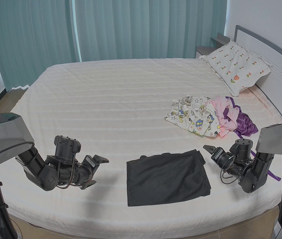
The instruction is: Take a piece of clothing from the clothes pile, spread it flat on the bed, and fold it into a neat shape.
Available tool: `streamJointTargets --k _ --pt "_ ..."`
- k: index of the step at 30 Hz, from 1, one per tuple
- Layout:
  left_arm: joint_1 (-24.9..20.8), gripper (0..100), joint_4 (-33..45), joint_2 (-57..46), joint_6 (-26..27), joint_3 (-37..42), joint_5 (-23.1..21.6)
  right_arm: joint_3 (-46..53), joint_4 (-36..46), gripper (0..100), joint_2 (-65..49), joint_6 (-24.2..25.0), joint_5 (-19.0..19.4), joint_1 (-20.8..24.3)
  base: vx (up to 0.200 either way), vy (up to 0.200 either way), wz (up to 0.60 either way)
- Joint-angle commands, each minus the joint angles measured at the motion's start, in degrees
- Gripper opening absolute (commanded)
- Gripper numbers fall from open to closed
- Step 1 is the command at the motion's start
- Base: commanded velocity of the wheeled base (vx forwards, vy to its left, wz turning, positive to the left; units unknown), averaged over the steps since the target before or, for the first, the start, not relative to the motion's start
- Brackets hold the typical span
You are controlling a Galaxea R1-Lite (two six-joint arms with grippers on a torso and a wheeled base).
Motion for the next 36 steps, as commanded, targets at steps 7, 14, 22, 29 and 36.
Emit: streamJointTargets --k 7,14,22,29,36 --pt "-0.3 100 -0.1 0.1 -0.1 -0.1 1.5 2.7 -1.7 100 1.6 1.2 0.3 1.2 -0.057 -0.057 0.0" --pt "-1.4 100 -0.8 1.0 0.0 -0.1 3.9 2.9 -1.8 100 1.6 1.2 0.3 1.0 -0.2 -0.2 0.0" --pt "-2.0 100 -3.4 1.3 0.0 -0.9 3.9 2.9 -1.8 100 1.7 1.2 0.3 0.6 -0.15 -0.15 0.0" --pt "-1.5 100 -9.5 3.7 -0.1 -0.4 5.3 2.9 -1.9 100 2.3 1.2 0.3 1.0 0.0 0.0 0.0" --pt "-1.4 100 -9.6 3.8 -0.1 -0.3 5.0 2.9 -1.9 100 2.3 1.2 0.3 1.2 0.114 0.0 0.0"
